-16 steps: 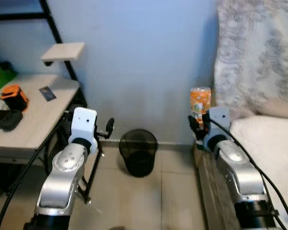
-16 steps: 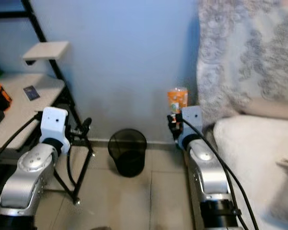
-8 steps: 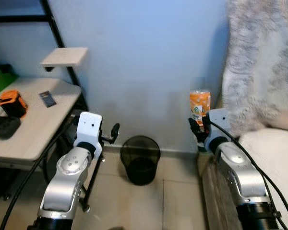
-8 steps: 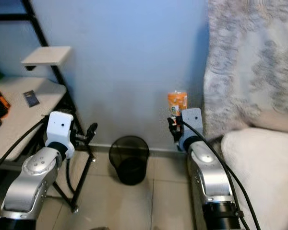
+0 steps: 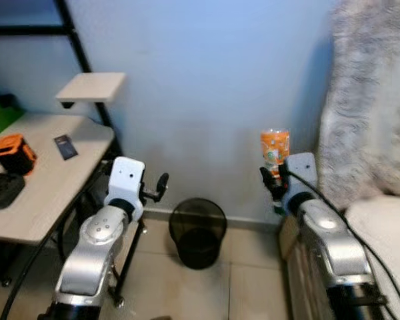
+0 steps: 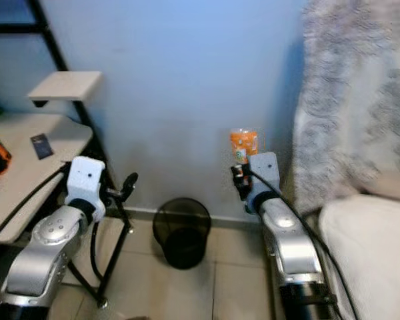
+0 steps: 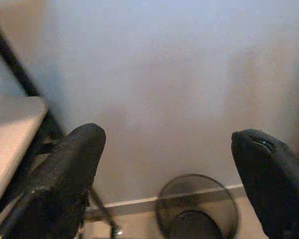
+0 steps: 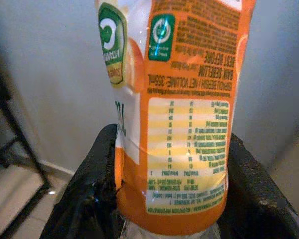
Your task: Clean up the room
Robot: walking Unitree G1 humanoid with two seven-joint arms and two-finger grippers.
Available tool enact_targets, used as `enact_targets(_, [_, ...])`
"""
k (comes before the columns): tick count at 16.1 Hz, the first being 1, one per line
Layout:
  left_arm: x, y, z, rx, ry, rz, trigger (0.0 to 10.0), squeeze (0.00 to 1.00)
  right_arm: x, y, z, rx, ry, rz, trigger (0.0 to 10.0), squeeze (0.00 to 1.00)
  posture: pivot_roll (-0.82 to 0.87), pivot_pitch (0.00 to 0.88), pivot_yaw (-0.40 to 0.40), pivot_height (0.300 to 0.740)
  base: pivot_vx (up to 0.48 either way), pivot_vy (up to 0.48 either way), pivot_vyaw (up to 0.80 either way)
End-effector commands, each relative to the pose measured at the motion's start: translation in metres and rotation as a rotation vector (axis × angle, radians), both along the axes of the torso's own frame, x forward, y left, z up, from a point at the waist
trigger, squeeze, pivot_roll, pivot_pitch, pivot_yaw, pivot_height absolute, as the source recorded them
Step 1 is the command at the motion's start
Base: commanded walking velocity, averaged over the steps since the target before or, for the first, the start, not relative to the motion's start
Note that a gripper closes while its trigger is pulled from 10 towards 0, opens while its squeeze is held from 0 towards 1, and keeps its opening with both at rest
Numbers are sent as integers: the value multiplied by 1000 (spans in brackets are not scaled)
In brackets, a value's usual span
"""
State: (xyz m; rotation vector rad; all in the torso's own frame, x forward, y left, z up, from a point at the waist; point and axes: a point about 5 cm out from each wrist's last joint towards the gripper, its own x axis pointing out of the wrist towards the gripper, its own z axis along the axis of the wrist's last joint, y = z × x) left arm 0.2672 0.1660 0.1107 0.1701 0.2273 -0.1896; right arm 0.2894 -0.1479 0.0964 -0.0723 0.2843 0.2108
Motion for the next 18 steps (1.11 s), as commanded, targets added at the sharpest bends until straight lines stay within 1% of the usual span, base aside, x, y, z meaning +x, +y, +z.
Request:
enact_targets(1, [1,1,2,3,-5,-1,10000,0,1,1,2,-4,0,9,10000,0,16,0,46,740,337,0,0])
enact_targets(7, [0,2,3,10,-6,0,10000,0,-1,0,0,-12,10,18,10000,0,27,0,45,740,339,0,0])
enact_targets(9, [-3,2,6,17,-11,-7,10000,0,-3,-4,3,-12,5,15,10000,0,29,0,42,740,339,0,0])
enact_targets(10, [-6,5,8,13,-17,5,10000,0,-6,-9,3,-9,4,2,10000,0,29,0,40,740,341,0,0])
enact_targets(12, [-10,5,5,10,-7,9,10000,0,-9,-14,-1,-16,14,-6,10000,0,26,0,41,740,341,0,0])
enact_targets(14, [-10,4,0,8,8,8,10000,0,-8,-20,-7,-24,39,-24,10000,0,24,0,39,740,341,0,0])
enact_targets(16, [-12,1,1,3,17,1,10000,0,-7,-13,-8,-41,43,35,10000,0,23,0,38,740,341,0,0])
enact_targets(18, [-14,-1,0,5,25,-8,10000,0,-6,-10,-8,-59,39,57,10000,0,25,0,37,740,339,0,800])
